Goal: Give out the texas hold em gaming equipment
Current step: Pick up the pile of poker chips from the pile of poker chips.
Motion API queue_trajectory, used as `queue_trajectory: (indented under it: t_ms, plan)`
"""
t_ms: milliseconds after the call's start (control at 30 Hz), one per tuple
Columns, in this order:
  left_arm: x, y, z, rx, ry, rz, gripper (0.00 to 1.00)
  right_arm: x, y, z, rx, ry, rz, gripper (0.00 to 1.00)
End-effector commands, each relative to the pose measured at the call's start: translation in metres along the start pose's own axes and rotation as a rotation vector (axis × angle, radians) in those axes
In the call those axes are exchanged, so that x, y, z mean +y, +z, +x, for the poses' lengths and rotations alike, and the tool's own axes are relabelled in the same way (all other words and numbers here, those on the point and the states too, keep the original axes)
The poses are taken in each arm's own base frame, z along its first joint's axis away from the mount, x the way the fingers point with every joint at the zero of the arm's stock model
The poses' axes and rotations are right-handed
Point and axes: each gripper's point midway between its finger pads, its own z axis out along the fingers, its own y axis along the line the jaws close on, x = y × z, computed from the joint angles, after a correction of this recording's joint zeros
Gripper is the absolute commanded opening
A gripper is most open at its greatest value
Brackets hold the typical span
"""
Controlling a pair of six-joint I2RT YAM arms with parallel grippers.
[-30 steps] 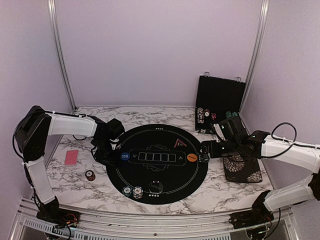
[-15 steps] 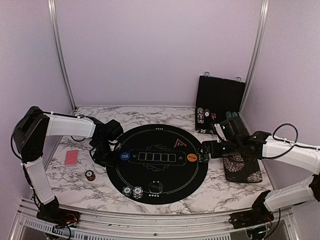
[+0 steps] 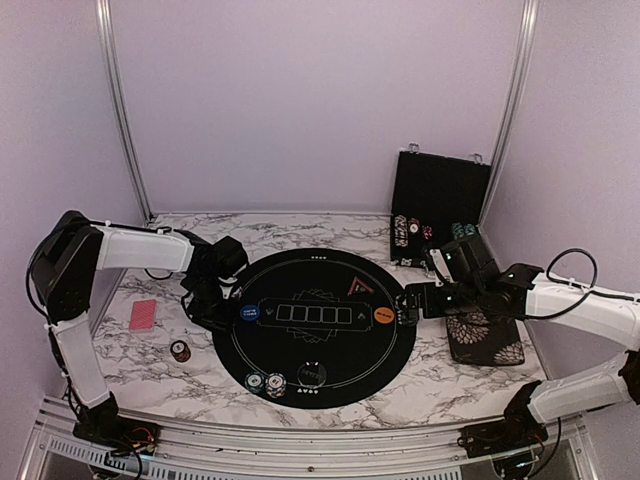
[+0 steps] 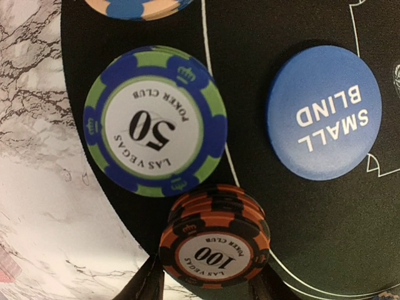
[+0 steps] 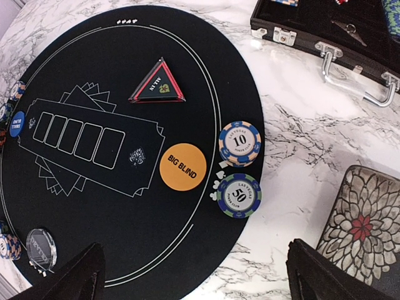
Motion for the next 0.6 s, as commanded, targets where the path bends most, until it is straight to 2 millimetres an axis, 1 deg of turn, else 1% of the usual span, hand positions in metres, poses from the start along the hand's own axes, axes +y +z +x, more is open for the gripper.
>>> queue_trajectory:
  t_ms: [0,267,333,400,567]
  plan:
    - [-0.005,0.005,0.004,0.035,0.033,-0.003,0.47,-0.005,-0.004,-0.003,-0.016,0.019,0.015,0.98]
    - [0.001,0.004,0.006,0.025,0.012,-0.028,0.47,-0.005,-0.005,-0.003,-0.016,0.019,0.016,0.99]
    - [0.000,0.001,0.007,0.021,0.019,-0.016,0.48,-0.005,-0.005,-0.003,-0.014,0.021,0.016,0.99]
    - [0.000,-0.004,0.008,0.011,0.024,-0.004,0.51,-0.005,-0.005,-0.003,-0.014,0.021,0.016,0.98]
    - [-0.002,-0.023,0.012,-0.024,0.024,0.035,0.56,-0.003,-0.004,-0.003,-0.016,0.022,0.006,0.99]
